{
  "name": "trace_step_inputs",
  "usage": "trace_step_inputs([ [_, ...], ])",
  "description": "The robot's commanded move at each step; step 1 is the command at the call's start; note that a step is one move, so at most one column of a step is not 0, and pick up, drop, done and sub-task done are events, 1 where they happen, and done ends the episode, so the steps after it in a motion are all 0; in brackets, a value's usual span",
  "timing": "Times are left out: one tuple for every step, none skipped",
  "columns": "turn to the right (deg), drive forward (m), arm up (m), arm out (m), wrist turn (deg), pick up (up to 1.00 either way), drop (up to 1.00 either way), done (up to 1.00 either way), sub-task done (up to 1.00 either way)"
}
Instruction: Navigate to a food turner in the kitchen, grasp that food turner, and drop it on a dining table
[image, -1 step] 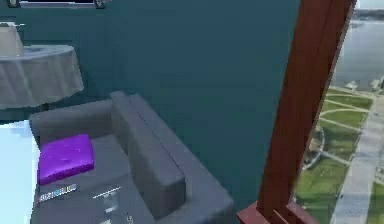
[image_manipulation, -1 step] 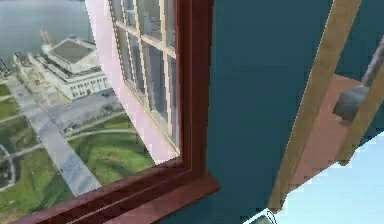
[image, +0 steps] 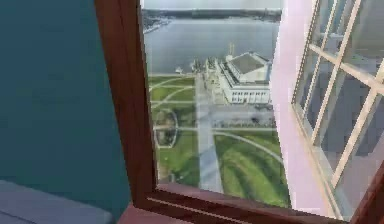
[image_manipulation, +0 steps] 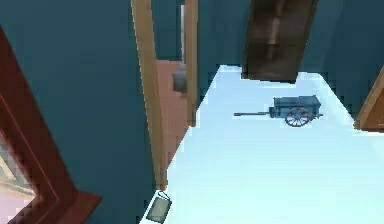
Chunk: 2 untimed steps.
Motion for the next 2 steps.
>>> trace_step_inputs([
  [45.0, 0.0, 0.0, 0.0, 0.0, 0.0, 0.0, 0.0, 0.0],
  [45.0, 0.0, 0.0, 0.0, 0.0, 0.0, 0.0, 0.0, 0.0],
])
